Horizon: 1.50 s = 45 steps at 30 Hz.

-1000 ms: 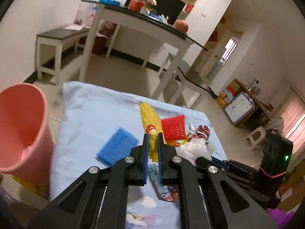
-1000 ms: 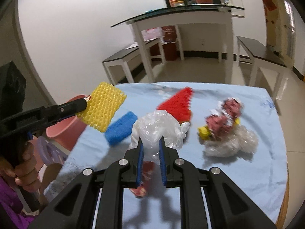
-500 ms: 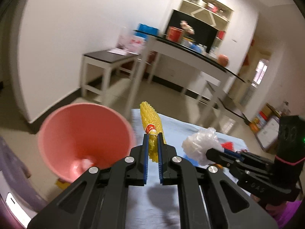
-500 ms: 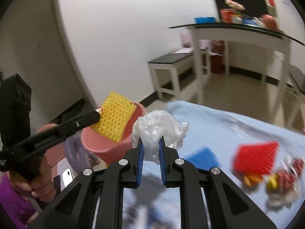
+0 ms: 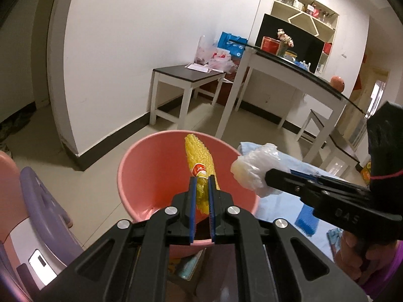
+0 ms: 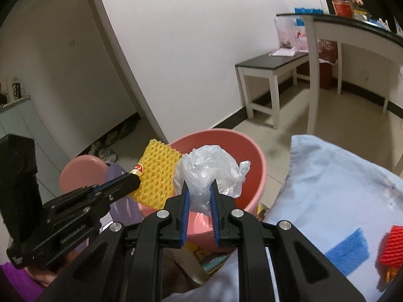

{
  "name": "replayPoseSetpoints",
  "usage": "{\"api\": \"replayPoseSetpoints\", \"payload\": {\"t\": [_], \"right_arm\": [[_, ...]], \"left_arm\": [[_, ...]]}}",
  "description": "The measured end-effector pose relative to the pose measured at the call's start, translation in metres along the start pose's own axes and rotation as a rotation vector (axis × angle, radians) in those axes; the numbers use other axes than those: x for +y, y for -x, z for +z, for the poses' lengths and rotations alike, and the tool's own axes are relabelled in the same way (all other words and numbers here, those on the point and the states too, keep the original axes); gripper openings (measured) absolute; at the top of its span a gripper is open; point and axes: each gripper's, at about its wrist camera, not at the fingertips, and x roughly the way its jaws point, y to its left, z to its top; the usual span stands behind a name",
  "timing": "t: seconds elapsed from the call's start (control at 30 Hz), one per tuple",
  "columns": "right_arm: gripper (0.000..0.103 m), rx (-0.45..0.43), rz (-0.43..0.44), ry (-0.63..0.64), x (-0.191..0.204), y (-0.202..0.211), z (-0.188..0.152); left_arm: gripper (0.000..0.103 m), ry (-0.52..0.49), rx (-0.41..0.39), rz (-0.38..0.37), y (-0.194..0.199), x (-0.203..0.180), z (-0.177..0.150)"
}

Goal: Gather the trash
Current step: 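Carry both items over the bucket while right tool opens to drop the white bag, then open the left tool to drop the yellow net into the bucket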

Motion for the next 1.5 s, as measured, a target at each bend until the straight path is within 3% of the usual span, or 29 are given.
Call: {"api": "replayPoseSetpoints", "payload": {"t": [0.3, 0.5, 0.8, 1.1, 1.13, 1.17, 1.23, 1.5], "right_arm": [[0.019, 0.047, -0.013, -0.012, -0.005, -0.03, -0.004], [0.035, 0.043, -0.02, -0.025, -0.015, -0.038, -0.002], [0.038, 0.005, -0.028, -0.023, -0.014, -0.022, -0.005], [0.054, -0.056, -0.059, -0.006, -0.012, 0.019, -0.02], [0.055, -0.06, -0.06, -0.009, -0.013, 0.023, -0.021], [0.055, -0.063, -0.062, -0.012, -0.013, 0.027, -0.021], [0.055, -0.07, -0.064, -0.021, -0.016, 0.035, -0.024], [0.055, -0.097, -0.081, -0.034, -0.026, 0.065, -0.033]], "left_arm": [[0.01, -0.002, 0.021, 0.014, -0.014, 0.012, -0.006], [0.01, 0.033, 0.011, 0.035, -0.015, 0.019, -0.007], [0.01, 0.019, 0.01, 0.057, -0.01, 0.012, -0.006], [0.01, -0.059, -0.021, -0.005, 0.001, -0.014, -0.011], [0.012, -0.073, -0.021, -0.002, 0.002, -0.016, -0.011], [0.023, -0.085, -0.024, 0.005, 0.002, -0.02, -0.011], [0.032, -0.096, -0.041, 0.02, 0.005, -0.023, -0.012], [0.036, -0.06, -0.049, 0.018, 0.009, -0.024, -0.008]]}}
